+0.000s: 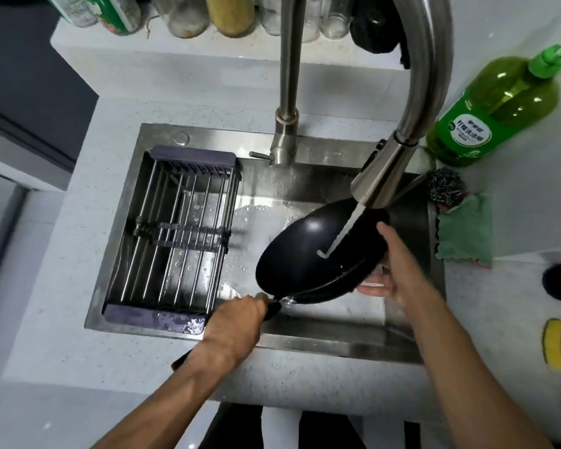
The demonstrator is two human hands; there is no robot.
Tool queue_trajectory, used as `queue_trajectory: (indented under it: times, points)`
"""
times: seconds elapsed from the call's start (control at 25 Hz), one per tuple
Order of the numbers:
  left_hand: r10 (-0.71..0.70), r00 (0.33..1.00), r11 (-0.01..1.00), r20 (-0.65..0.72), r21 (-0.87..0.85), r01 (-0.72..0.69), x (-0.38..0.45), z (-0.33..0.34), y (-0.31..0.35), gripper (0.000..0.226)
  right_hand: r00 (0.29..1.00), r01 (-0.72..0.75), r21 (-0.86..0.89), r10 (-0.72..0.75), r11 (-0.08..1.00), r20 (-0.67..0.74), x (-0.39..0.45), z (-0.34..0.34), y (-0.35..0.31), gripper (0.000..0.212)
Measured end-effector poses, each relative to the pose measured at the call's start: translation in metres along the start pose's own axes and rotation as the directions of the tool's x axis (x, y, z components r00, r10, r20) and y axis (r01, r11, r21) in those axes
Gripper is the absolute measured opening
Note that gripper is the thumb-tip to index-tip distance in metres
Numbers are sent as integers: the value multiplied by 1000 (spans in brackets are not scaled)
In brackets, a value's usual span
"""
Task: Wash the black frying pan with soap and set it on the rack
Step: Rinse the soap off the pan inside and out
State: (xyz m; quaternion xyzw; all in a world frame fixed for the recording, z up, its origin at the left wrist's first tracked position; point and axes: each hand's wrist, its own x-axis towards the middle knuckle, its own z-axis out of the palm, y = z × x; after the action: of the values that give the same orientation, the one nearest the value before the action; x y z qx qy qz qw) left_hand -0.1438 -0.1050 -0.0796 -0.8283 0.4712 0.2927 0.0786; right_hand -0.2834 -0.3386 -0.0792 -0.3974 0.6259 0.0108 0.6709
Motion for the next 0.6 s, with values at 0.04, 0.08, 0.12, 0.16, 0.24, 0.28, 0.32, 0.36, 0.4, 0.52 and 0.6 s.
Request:
queue_trajectory:
  times: [0.04,0.08,0.12,0.16,0.24,0.28,0.32,0.36,0.4,0.52,0.6]
  points:
    - [-4,1000,1000,-12,28,4,0,3,-1,29,999,-37,-17,36,999,-20,0,-4,2,46]
    - [-21,1000,1000,-21,22,21,1,7,-3,29,998,-62,-11,61,998,-28,0,-7,4,37]
    - [-49,998,999,-26,-26,48,1,9,-5,26,996,-77,28,78,997,-32,0,-9,11,29]
    - [-88,996,991,-23,-103,85,0,11,-7,22,996,-83,82,86,993,-34,0,-12,23,24]
    - [-191,978,929,82,-306,207,3,17,-11,28,993,-85,191,98,978,-61,-9,-13,46,17]
    - [-225,959,876,173,-396,276,6,18,-12,33,994,-73,229,91,971,-67,-12,-14,56,17]
    - [-234,942,844,242,-431,320,11,19,-10,34,994,-58,250,79,967,-76,-16,-15,62,17]
    - [-239,935,845,263,-418,334,16,20,-7,32,994,-41,259,66,965,-90,-16,-17,64,20]
    - [-260,933,851,248,-399,343,19,20,-3,29,992,-26,239,53,971,-110,-16,-18,64,21]
    - [-291,951,866,101,-395,307,16,16,9,24,959,67,-19,-69,998,-276,-10,-21,55,20]
    - [-288,957,885,41,-371,282,6,11,13,22,854,98,-571,-364,815,-373,-6,-23,56,52]
